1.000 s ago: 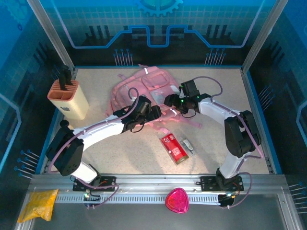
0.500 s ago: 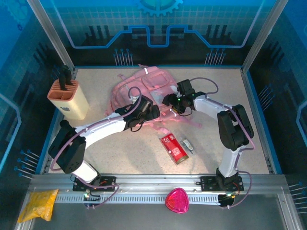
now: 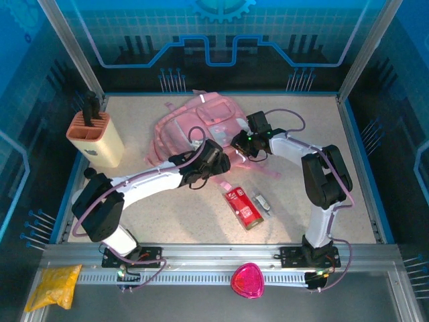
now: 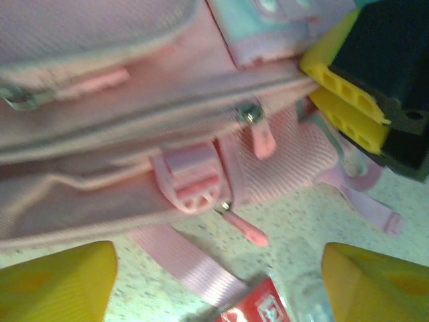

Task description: Pack books, pencil case, and school supplies into a backpack

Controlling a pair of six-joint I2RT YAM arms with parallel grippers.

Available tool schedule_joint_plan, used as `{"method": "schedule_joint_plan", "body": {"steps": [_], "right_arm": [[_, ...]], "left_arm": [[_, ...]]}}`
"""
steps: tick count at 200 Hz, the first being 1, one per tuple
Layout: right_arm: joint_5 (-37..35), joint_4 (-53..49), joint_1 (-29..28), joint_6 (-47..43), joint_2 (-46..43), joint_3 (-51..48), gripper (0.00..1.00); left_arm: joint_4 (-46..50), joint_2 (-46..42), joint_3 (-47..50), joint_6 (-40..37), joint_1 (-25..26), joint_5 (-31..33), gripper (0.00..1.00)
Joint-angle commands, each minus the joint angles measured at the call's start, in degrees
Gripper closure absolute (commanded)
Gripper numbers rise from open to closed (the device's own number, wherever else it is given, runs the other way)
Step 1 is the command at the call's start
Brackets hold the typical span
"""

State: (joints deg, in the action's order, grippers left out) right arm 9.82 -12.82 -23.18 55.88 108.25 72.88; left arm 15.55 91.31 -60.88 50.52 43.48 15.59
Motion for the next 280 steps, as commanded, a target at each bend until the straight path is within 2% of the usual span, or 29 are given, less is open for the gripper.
{"method": "schedule_joint_plan", "body": {"steps": [1,28,53,77,153,178,199,221,280], "right_arm": [[0.2,3.9,-0.3,0.6,0.2,0.9,0.78],[0.7,5.9,0.2,1.7,-1.0,0.0,0.91],[1.5,8.1,0.6,2.5,-3.0,-1.2,1.0],[3.1,10.3,1.2,3.6,-5.7,-2.6,1.0],[7.2,17.9,2.5,9.7,-12.4,-10.2,1.0],[6.4,18.7,2.0,10.4,-12.9,-10.6,1.0],[5.6,19.9,1.7,11.2,-13.5,-11.6,1.0],[5.4,20.2,1.3,11.8,-13.5,-11.6,1.0],[5.4,21.0,1.1,14.4,-14.4,-12.1,1.0]], "left_arm": [[-2.5,2.1,1.9,2.0,0.3,-2.4,0.3],[-3.3,3.7,3.2,1.9,0.1,-2.2,0.47],[-3.1,6.1,2.8,0.6,-1.8,-2.8,0.58],[-4.7,7.4,3.4,-0.8,-3.9,-3.3,0.66],[-3.7,6.9,0.3,-10.1,-12.0,-3.8,0.66],[-0.2,2.5,1.0,-11.4,-11.8,-3.3,0.53],[4.2,-1.3,1.0,-10.5,-10.0,-2.9,0.42],[8.3,-3.0,-1.6,-10.1,-6.8,-0.5,0.39],[16.9,6.6,-17.7,-13.8,-0.3,6.1,0.47]]}}
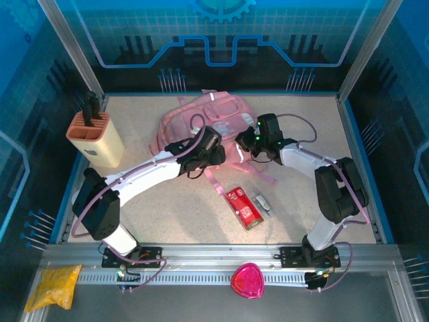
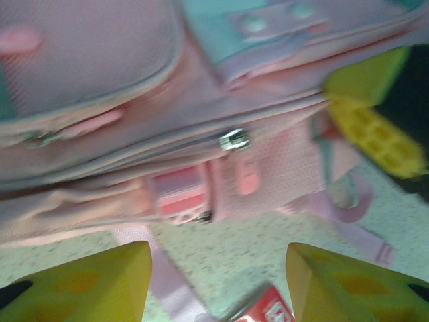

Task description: Pack books, pencil case, and school supplies into a backpack

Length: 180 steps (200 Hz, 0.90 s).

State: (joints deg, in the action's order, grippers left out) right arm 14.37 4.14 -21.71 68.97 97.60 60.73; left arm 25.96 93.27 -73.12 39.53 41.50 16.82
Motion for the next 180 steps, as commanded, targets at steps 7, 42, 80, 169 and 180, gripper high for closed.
{"method": "schedule_joint_plan", "body": {"steps": [7,42,80,169,180], "right_arm": [[0.9,4.3,-0.4,1.7,-3.9,-0.1,1.0],[0.6,4.1,-0.4,2.0,-4.4,0.0,1.0],[0.9,5.0,-0.4,3.1,-4.1,-0.5,1.0],[0.7,5.9,-0.4,4.2,-4.0,-0.6,1.0],[0.6,5.7,-0.4,3.9,-4.2,-0.4,1.0]], "left_arm": [[7.5,5.9,-7.3,-3.1,2.1,5.7,0.49],[9.0,11.0,-11.9,-4.5,3.0,6.0,0.56],[11.2,15.7,-17.5,-5.9,2.9,7.3,0.64],[15.3,21.7,-22.1,-3.5,1.2,12.9,0.69],[15.8,21.4,-21.6,-3.6,1.1,13.4,0.7]]}}
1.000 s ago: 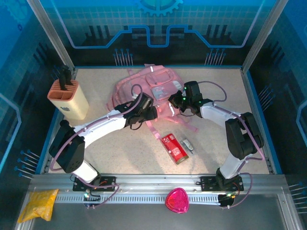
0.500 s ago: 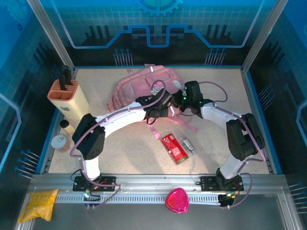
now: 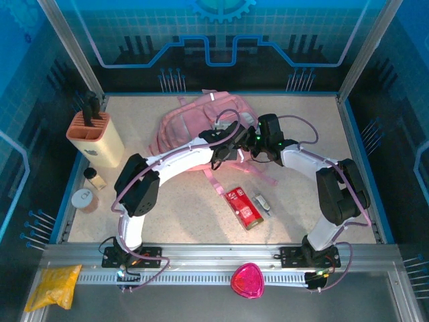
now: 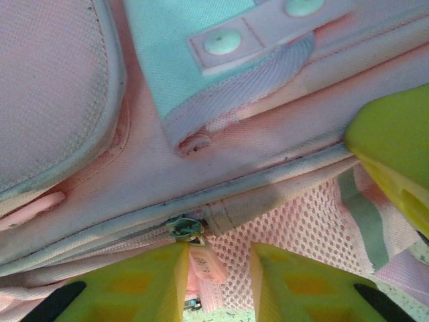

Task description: Pack books, pencil case, and school supplies into a backpack

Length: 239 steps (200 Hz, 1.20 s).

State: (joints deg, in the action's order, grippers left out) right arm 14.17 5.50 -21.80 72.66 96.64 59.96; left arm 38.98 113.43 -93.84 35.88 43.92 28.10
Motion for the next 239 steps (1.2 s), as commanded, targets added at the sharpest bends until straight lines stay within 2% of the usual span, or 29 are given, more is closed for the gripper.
{"method": "schedule_joint_plan", "body": {"steps": [1,43,67,107,149,169,239], "right_arm": [[0.7,4.2,-0.3,0.2,-3.2,0.4,1.0],[0.3,4.0,-0.3,-0.2,-3.2,0.5,1.0],[0.1,4.0,-0.3,-0.4,-3.0,0.8,1.0],[0.1,4.1,-0.3,-0.4,-2.9,1.0,1.0],[-0.1,4.0,-0.3,-0.7,-2.7,0.4,1.0],[0.1,4.6,-0.3,-0.3,-2.2,0.2,1.0],[0.6,5.5,-0.4,0.2,-0.8,0.2,1.0]], "left_arm": [[2.8,1.2,-0.8,0.0,-1.3,2.2,0.7],[3.0,-3.1,3.3,-0.3,-2.1,2.4,0.71],[-1.2,-4.2,5.4,-3.4,-2.2,-4.9,0.68],[-0.4,-2.2,3.3,-2.5,-2.2,-6.3,0.66],[-0.8,-0.4,0.7,-1.7,-3.5,-4.9,0.72],[-2.2,0.0,0.3,-1.4,-3.9,-6.5,0.75],[-2.4,2.3,-2.7,0.0,-3.9,-7.1,0.8]]}}
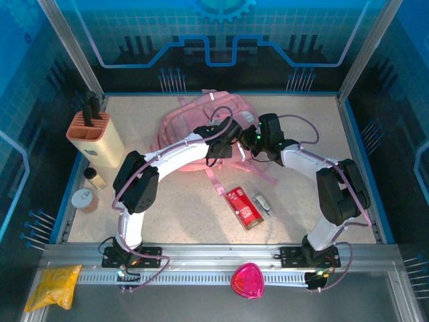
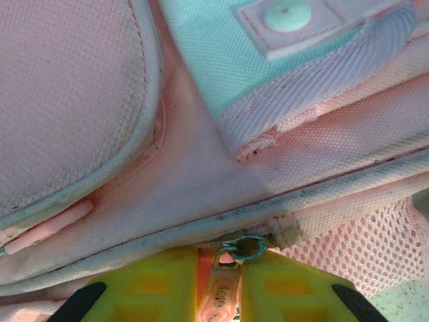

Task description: Pack books, pencil case, and school supplies into a backpack

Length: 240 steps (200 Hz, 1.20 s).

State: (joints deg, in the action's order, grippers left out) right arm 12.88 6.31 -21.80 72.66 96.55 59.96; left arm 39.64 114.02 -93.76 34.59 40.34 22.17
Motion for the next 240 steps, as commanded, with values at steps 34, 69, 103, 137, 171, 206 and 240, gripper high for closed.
{"method": "schedule_joint_plan", "body": {"steps": [34,69,103,137,171,206,240], "right_arm": [[1.8,4.6,-0.3,0.0,-0.8,0.0,1.0],[1.9,4.4,-0.3,-0.3,-0.6,0.2,1.0],[2.0,4.6,-0.3,-0.3,-0.3,0.1,1.0],[1.7,4.7,-0.3,-0.3,-0.3,-0.3,1.0],[1.7,4.9,-0.2,-0.3,-0.3,-0.6,1.0],[1.6,4.4,0.4,-1.4,-0.4,-1.1,1.0],[1.5,3.3,1.8,-3.1,-0.2,-1.0,1.0]], "left_arm": [[-1.7,2.2,-3.5,0.9,-0.4,0.4,0.93],[-2.1,1.4,-2.6,0.4,-0.3,0.2,0.95],[-3.0,1.5,-2.1,0.0,-0.2,-1.5,0.9],[-1.7,1.3,-1.9,2.5,-0.3,-1.2,0.78],[-1.7,1.2,-0.2,3.8,-0.5,-0.8,0.8],[-2.8,-0.9,2.2,2.4,-0.9,-0.6,0.9],[-2.1,-3.4,4.3,0.2,-1.5,0.2,0.95]]}}
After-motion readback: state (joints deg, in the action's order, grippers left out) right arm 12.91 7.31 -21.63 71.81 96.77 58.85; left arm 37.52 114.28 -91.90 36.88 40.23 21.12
